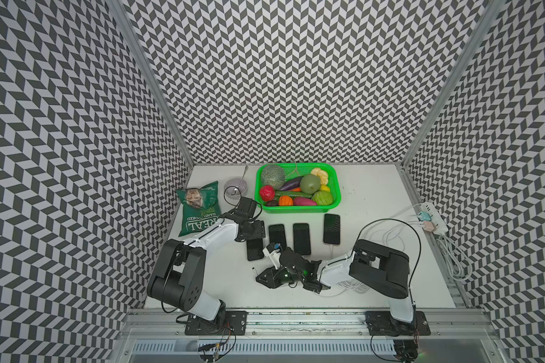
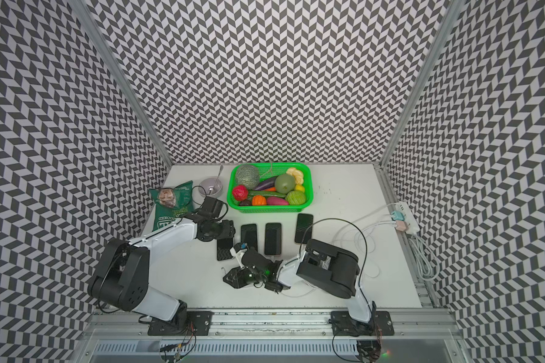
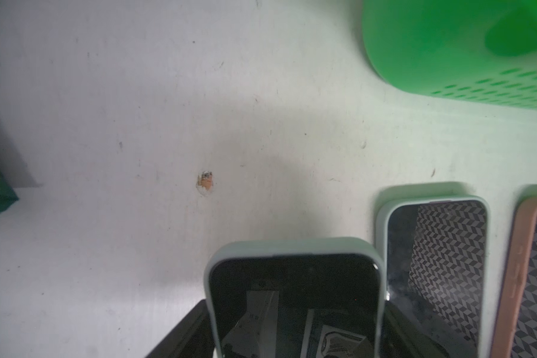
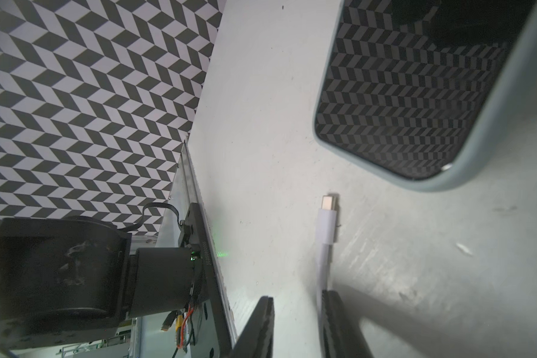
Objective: Unplug the charging cable from the phone
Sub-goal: Remove the charging cable from the phone.
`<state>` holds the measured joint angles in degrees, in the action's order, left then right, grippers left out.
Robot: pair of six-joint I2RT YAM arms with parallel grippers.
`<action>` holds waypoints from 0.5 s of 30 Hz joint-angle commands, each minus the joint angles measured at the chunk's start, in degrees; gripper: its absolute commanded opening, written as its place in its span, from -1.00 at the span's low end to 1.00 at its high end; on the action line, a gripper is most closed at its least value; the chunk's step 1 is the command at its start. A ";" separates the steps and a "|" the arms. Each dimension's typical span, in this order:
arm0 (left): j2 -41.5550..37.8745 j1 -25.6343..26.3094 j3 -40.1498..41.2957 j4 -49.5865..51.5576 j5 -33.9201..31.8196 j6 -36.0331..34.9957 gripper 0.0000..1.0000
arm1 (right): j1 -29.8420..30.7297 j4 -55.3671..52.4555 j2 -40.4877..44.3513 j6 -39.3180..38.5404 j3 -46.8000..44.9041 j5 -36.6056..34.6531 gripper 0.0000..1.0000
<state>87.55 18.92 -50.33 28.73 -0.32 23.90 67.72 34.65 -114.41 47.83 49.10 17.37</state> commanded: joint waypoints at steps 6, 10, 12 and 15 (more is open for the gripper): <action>-0.27 -0.40 -0.63 -0.22 -2.87 0.44 -0.29 | 1.17 -3.69 7.85 -3.58 -2.45 -4.36 -0.14; 0.01 -0.37 -0.78 0.09 -4.35 0.70 -0.09 | 1.28 -5.08 12.65 -4.79 -4.63 -6.52 -0.05; 0.31 -0.38 -0.95 0.26 -4.85 0.79 -0.03 | 1.35 -5.72 15.21 -5.18 -5.91 -7.31 -0.02; 1.03 -0.45 -1.26 0.57 -5.49 0.95 0.09 | 1.60 -6.52 19.18 -5.91 -7.60 -8.50 0.04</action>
<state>88.01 18.81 -50.33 28.82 -4.21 24.25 68.66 28.32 -98.43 43.68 43.09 11.51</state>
